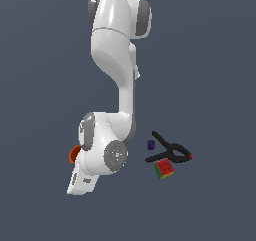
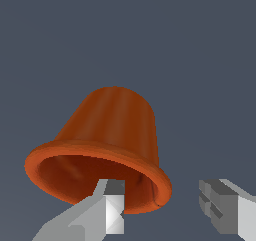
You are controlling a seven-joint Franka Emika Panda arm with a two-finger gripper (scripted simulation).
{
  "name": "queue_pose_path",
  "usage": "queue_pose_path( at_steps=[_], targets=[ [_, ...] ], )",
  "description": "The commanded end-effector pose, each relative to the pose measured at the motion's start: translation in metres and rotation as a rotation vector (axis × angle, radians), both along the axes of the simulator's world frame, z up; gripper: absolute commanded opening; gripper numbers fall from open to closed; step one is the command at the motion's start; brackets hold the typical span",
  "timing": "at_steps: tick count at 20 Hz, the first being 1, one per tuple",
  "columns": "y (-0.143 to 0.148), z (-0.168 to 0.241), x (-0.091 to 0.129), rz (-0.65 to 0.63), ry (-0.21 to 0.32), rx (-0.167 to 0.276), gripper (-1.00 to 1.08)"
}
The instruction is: Pick up a designated object from a clutter of objects.
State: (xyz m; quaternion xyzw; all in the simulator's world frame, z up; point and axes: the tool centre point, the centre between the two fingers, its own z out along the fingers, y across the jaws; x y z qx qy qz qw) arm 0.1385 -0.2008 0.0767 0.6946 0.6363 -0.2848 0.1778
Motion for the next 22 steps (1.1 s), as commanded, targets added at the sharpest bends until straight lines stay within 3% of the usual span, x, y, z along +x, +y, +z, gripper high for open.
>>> queue_pose_path(
  at_steps=[1,4,5,22],
  targets=[
    [-0.007,-0.008,-0.002,0.001,0.002,0.000,0.28],
    [-0.010,-0.012,-0.003,0.001,0.003,0.000,0.28],
    [-0.010,-0.012,-0.003,0.001,0.003,0.000,-1.00],
    [-0.009,0.003,-0.004,0.002,0.002,0.000,-1.00]
  ],
)
